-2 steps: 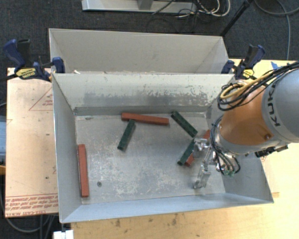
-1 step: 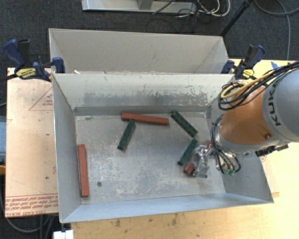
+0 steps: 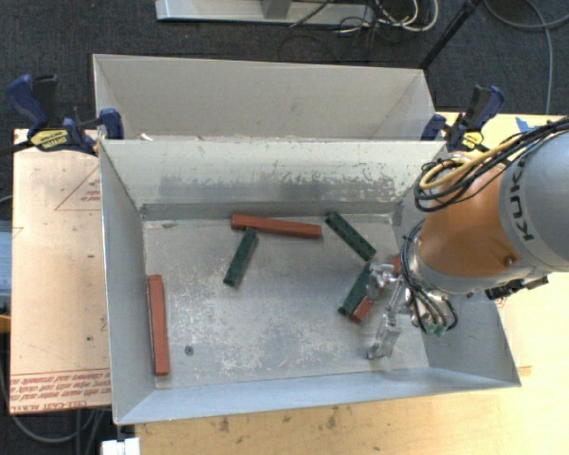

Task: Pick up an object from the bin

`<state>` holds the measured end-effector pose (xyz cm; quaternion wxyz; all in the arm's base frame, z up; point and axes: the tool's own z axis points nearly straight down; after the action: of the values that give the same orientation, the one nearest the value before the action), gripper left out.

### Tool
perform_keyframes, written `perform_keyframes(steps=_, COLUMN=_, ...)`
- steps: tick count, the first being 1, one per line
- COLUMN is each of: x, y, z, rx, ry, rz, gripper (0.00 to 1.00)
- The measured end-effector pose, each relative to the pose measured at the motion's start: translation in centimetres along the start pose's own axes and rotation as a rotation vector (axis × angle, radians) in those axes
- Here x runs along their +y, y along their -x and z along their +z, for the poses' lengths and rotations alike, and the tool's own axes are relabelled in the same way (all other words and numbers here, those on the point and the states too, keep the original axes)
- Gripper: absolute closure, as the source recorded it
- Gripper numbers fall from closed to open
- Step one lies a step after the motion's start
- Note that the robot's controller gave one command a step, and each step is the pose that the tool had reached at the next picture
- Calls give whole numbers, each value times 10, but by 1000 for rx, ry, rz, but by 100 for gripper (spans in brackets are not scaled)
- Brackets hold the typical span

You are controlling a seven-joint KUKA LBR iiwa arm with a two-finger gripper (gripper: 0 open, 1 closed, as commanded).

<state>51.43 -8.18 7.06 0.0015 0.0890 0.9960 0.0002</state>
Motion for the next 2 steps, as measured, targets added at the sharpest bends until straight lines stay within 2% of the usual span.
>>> perform_keyframes(steps=1, x=0, y=1, z=-1, rx=-4, ry=0, rz=1, gripper=100)
perform_keyframes(steps=2, x=0, y=0, z=0, rx=0, ry=-1, rz=0, gripper=0)
